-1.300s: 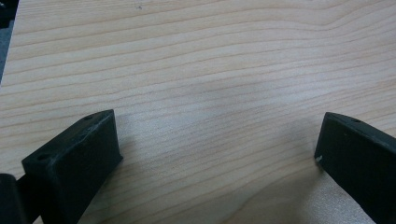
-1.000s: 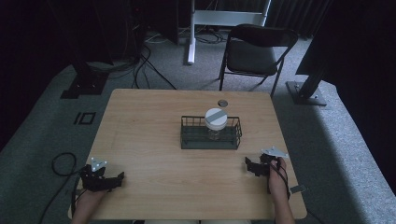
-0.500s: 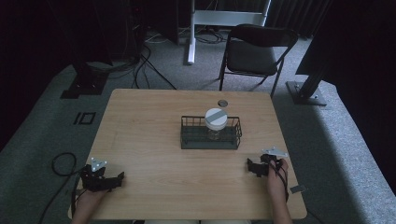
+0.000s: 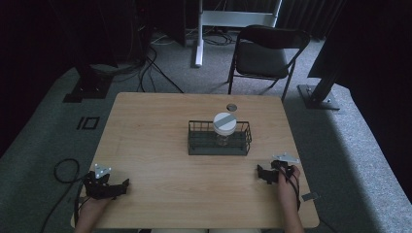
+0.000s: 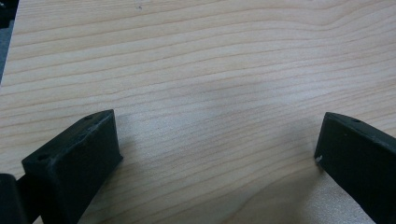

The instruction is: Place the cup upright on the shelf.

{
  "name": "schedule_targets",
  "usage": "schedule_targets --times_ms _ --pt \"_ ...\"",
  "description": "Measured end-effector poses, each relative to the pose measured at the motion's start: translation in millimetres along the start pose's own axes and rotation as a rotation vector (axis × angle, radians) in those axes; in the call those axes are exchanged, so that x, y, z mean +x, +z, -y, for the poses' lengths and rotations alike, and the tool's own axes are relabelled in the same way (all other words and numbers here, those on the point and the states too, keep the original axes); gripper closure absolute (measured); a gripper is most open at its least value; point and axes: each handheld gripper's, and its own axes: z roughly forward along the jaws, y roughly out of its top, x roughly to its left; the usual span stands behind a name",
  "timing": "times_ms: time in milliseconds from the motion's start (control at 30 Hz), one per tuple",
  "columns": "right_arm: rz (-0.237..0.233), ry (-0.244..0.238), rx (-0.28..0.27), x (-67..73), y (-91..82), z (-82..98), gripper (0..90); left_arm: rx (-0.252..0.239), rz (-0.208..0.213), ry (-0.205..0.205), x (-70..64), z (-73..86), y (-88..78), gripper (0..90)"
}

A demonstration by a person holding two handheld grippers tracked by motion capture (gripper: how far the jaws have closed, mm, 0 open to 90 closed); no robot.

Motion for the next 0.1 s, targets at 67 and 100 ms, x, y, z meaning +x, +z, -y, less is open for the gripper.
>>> schedule_targets --times_ms 67,100 --pt "0.000 0.000 0.001 0.0 0.0 -0.1 10.4 0.000 0.000 0.000 0.0 0.0 0.0 0.1" --pt "0.000 0.000 0.001 0.0 0.0 -0.1 10.4 0.000 0.000 0.000 0.0 0.0 0.0 0.1"
